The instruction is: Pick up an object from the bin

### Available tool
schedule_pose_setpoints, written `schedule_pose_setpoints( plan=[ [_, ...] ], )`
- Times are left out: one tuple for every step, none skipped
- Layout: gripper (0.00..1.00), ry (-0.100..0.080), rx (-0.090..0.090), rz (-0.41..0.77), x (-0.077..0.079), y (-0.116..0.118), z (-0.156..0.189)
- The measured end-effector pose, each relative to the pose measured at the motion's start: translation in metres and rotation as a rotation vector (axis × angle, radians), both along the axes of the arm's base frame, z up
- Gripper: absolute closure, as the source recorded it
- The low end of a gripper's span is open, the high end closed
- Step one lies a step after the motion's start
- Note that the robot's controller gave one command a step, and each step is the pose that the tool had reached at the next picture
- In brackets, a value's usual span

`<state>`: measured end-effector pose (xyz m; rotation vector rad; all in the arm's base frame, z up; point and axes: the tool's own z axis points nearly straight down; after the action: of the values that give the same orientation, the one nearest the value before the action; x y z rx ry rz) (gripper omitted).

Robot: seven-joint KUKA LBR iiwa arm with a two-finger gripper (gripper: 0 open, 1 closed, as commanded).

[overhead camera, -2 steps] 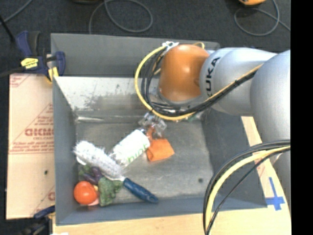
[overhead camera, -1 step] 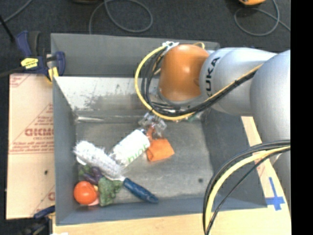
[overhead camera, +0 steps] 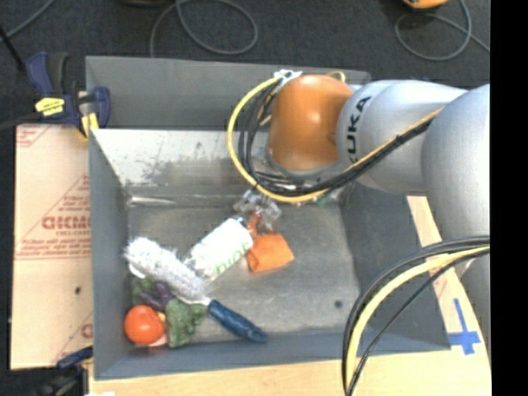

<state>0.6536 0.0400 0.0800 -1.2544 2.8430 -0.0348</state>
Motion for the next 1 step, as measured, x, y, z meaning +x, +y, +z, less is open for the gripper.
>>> schedule_pose_setpoints(
  plan=[
    [1.00, 0.001, -0.001, 0.022, -0.0009, -0.0204, -0.0022]
  ],
)
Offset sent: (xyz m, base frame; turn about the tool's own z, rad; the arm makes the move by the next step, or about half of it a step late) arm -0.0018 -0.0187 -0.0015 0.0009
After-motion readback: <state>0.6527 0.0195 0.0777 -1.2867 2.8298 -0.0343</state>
